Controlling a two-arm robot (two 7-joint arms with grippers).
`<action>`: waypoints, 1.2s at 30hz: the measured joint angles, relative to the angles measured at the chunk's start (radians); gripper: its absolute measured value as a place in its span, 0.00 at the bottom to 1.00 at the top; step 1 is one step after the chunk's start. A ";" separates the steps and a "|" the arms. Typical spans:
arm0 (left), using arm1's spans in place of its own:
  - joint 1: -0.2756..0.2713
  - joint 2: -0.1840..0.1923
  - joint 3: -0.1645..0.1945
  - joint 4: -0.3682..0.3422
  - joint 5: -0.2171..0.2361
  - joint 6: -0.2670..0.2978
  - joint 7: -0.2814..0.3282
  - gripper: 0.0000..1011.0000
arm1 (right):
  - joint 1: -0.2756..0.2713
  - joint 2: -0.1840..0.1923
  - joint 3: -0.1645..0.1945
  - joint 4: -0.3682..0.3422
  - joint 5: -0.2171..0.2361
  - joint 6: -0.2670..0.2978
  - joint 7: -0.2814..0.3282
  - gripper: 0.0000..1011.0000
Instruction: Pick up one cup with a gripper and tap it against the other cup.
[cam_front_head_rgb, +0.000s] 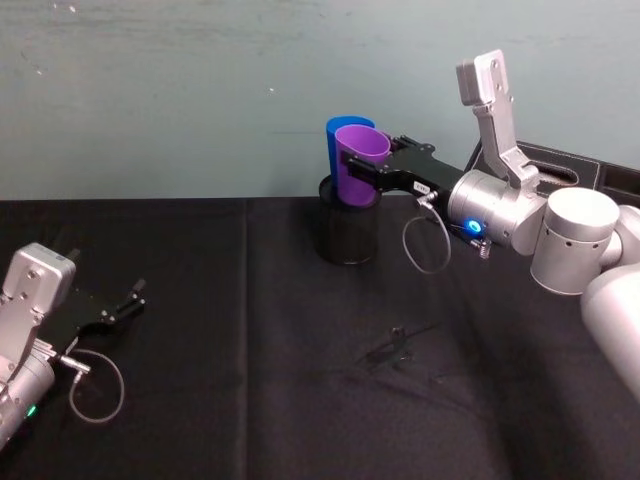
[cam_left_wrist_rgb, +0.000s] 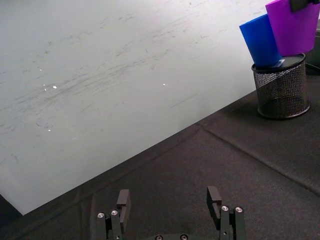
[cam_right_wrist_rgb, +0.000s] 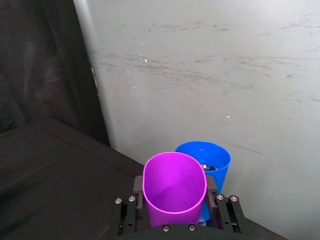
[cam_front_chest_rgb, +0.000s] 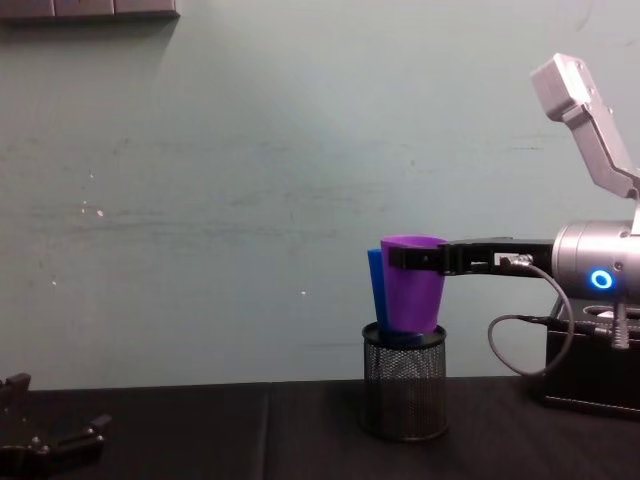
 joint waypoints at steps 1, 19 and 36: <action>0.000 0.000 0.000 0.000 0.000 0.000 0.000 0.99 | -0.002 0.001 0.000 -0.003 0.001 0.000 0.002 0.70; 0.000 0.000 0.000 0.000 0.000 0.000 0.000 0.99 | -0.093 0.071 0.011 -0.190 0.046 0.059 0.013 0.70; 0.000 0.000 0.000 0.000 0.000 0.000 0.000 0.99 | -0.230 0.187 0.014 -0.424 0.134 0.113 0.038 0.70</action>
